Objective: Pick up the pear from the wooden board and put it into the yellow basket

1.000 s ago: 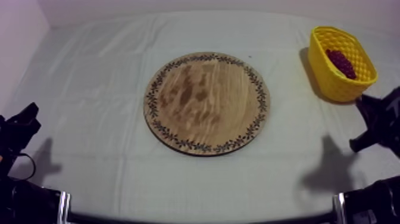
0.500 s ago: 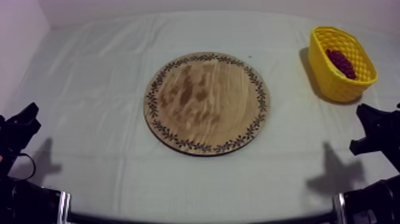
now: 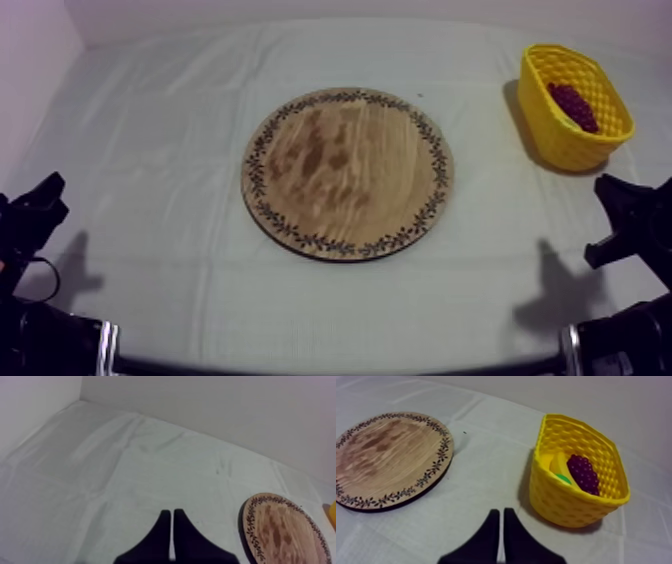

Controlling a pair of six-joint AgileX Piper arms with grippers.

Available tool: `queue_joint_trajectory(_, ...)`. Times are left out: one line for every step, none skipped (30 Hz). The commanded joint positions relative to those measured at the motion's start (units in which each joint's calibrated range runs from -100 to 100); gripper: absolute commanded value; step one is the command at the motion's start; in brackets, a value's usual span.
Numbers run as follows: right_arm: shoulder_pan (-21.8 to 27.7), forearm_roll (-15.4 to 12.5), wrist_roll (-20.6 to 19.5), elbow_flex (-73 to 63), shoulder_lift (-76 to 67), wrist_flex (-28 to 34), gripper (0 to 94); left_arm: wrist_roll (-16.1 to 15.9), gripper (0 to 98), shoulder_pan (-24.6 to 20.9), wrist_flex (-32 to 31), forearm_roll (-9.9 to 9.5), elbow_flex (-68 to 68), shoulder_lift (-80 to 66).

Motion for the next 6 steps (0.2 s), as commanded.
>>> queue_joint_trajectory(0.0,-0.1,0.1,0.1,0.0,0.0,0.5,0.0,0.1,0.0,0.0,-0.02,0.0,0.0)
queue_joint_trajectory(0.0,-0.1,0.1,0.1,0.0,0.0,0.5,0.0,0.1,0.0,0.0,-0.02,0.0,0.0)
queue_joint_trajectory(0.0,-0.1,0.1,0.1,0.0,0.0,0.5,0.0,0.1,0.0,0.0,-0.02,0.0,0.0)
queue_joint_trajectory(0.0,-0.1,0.1,0.1,0.0,0.0,0.5,0.0,0.1,0.0,0.0,-0.02,0.0,0.0)
queue_joint_trajectory(0.0,-0.1,0.1,0.1,0.0,0.0,0.5,0.0,0.1,0.0,0.0,-0.02,0.0,0.0)
queue_joint_trajectory(0.0,-0.1,0.1,0.1,0.0,0.0,0.5,0.0,0.1,0.0,0.0,-0.02,0.0,0.0)
